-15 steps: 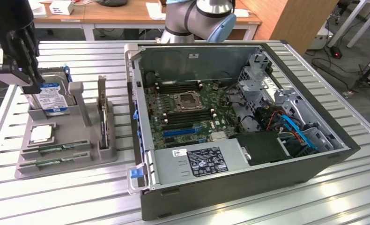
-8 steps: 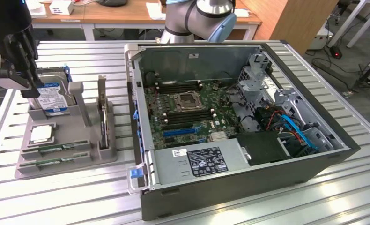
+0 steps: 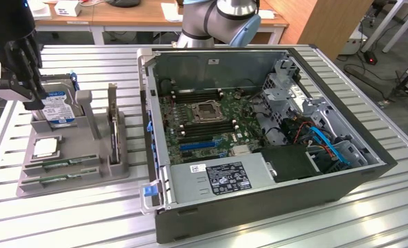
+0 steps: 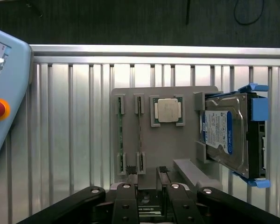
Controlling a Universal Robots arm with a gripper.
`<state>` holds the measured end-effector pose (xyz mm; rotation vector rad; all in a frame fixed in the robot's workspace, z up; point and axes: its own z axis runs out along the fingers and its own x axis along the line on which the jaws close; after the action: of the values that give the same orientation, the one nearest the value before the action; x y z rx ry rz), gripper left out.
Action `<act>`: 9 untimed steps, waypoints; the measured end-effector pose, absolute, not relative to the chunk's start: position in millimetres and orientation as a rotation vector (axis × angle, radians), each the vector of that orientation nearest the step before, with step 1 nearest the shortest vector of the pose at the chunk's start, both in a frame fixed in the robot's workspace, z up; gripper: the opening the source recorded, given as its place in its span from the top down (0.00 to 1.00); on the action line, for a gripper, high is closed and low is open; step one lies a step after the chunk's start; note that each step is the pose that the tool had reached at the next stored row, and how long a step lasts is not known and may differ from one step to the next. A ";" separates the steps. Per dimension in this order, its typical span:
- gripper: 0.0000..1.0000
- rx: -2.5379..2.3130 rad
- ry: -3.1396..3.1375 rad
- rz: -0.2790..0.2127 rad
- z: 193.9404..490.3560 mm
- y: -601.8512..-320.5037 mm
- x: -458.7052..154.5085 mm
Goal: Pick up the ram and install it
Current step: 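Pick up the ram and move it above insertion slot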
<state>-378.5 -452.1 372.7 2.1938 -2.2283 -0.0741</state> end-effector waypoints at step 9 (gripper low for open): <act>0.71 2.194 -2.228 -0.074 356.6 -452.1 -378.5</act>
<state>-378.5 -452.1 356.6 2.1936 -2.2283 -0.0741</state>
